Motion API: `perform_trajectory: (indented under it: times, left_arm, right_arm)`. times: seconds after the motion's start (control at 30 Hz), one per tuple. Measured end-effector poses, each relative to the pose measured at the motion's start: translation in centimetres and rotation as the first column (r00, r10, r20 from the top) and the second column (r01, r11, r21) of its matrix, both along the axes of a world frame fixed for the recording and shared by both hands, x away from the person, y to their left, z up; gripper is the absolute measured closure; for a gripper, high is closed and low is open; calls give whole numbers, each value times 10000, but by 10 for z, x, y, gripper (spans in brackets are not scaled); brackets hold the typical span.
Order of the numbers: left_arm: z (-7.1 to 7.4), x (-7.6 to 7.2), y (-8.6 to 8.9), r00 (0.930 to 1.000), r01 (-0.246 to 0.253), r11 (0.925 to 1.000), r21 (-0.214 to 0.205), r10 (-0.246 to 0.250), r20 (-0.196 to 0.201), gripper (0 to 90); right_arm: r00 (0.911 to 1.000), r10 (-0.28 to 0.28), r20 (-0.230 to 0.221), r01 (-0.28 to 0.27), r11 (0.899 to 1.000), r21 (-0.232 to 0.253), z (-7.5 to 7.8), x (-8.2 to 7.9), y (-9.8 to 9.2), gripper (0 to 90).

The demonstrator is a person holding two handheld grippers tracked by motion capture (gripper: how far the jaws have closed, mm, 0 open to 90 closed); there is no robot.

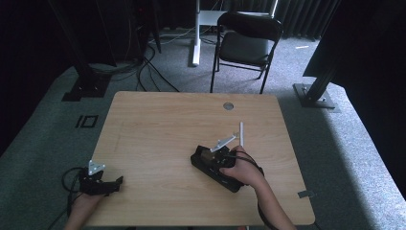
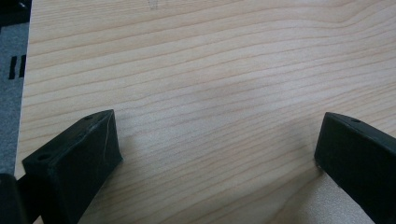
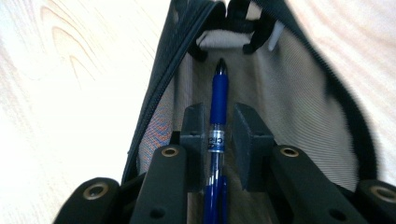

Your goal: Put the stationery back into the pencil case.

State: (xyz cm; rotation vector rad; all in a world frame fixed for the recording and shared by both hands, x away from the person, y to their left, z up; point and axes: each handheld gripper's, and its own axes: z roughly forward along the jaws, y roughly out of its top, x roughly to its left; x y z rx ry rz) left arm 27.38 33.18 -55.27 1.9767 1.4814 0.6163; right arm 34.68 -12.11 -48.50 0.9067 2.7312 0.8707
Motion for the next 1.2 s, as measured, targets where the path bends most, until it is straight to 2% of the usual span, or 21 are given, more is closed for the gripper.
perform_trajectory:
  times: [0.3,0.5,0.63,0.8,0.87,0.97,1.1,1.2]
  left_arm:
    - [0,0,0,10000,2,10000,-1,-2,1,4]
    - [0,0,0,10000,2,10000,2,-2,1,4]
    - [0,0,0,10000,2,10000,0,-2,2,3]
    - [0,0,0,10000,1,10000,0,-1,3,3]
    - [0,0,0,10000,-1,10000,0,1,1,4]
    - [0,0,0,10000,3,10000,0,-3,2,4]
    - [0,0,0,10000,-1,10000,0,1,0,4]
    - [0,0,0,10000,1,10000,0,-1,0,4]
  right_arm:
    - [9982,-275,525,222,9948,992,21,-2,-16,740]
    - [9941,-629,880,470,9839,1722,30,-1,-25,731]
    - [9865,-1149,1167,902,9758,1990,32,2,-32,725]
    - [9697,-2050,1325,1692,9557,2407,33,7,-42,718]
    - [9610,-2332,1486,1942,9516,2381,33,9,-45,716]
    - [9484,-2777,1528,2342,9389,2523,31,13,-51,699]
    - [9228,-3484,1647,2976,9158,2696,27,19,-60,699]
    - [9014,-3915,1850,3384,9035,2631,22,24,-67,687]
